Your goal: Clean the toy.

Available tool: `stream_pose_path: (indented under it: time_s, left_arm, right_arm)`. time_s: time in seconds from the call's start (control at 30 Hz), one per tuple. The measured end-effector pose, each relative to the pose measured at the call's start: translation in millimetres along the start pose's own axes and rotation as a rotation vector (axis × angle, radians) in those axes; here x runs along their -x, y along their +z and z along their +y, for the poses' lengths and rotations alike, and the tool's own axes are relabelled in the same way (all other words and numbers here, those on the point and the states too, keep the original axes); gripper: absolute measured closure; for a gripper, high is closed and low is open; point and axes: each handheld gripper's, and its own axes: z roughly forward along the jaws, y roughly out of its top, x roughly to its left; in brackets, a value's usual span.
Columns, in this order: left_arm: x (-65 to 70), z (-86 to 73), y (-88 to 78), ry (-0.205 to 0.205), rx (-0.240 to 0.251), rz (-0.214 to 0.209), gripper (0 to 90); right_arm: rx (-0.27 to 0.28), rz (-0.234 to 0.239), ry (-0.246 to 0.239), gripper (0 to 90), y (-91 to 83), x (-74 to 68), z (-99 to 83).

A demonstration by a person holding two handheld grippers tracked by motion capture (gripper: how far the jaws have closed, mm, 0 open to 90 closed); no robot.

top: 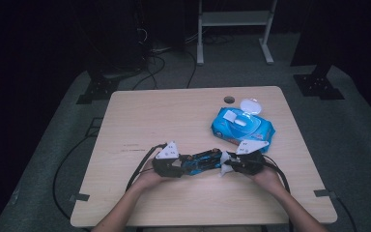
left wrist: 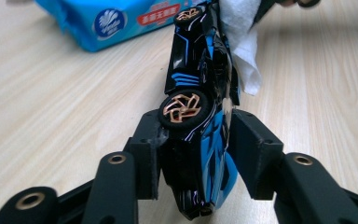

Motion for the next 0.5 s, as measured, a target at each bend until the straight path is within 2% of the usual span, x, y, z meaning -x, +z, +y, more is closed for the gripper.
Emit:
stream_pose_path:
  time_s: [0.03, 0.1, 0.2, 0.27, 0.33, 0.4, 0.43, 0.47, 0.5]
  left_arm:
    - [0.0, 0.0, 0.0, 0.000, 0.000, 0.000, 57.3]
    - [4.5, 1.1, -0.5, 0.026, 0.001, 0.005, 59.8]
    - [9.2, 0.7, 2.5, 0.058, -0.034, 0.011, 63.4]
    - [9.1, 0.1, 3.2, 0.063, -0.043, 0.004, 63.4]
    - [8.4, 0.0, 3.1, 0.046, -0.038, 0.005, 63.1]
    - [7.5, -0.4, 2.8, 0.035, -0.039, 0.011, 62.8]
    - [6.8, -0.8, 3.0, 0.004, -0.037, 0.008, 59.6]
    - [5.6, -1.2, 3.4, -0.019, -0.033, 0.003, 51.3]
    - [4.5, -1.8, 4.0, -0.034, -0.033, 0.008, 49.0]
  right_arm:
    - [0.000, 0.000, 0.000, 70.8, 0.0, 0.0, 0.0]
    - [-0.015, 0.004, 0.009, 71.7, -5.0, -1.3, -1.9]
    - [-0.024, 0.007, 0.015, 73.8, -8.7, -2.2, -1.9]
    - [-0.034, 0.016, 0.032, 76.8, -15.2, -2.9, -1.9]
    - [-0.041, 0.022, 0.050, 76.8, -20.3, -1.9, -1.4]
    - [-0.023, 0.031, 0.067, 77.9, -26.7, -1.1, 0.5]
    - [-0.009, 0.025, 0.072, 78.0, -31.8, -0.6, 3.4]
    - [0.005, 0.030, 0.084, 78.4, -35.3, -0.2, 6.9]
    - [0.017, 0.035, 0.089, 78.4, -37.2, 0.0, 9.8]
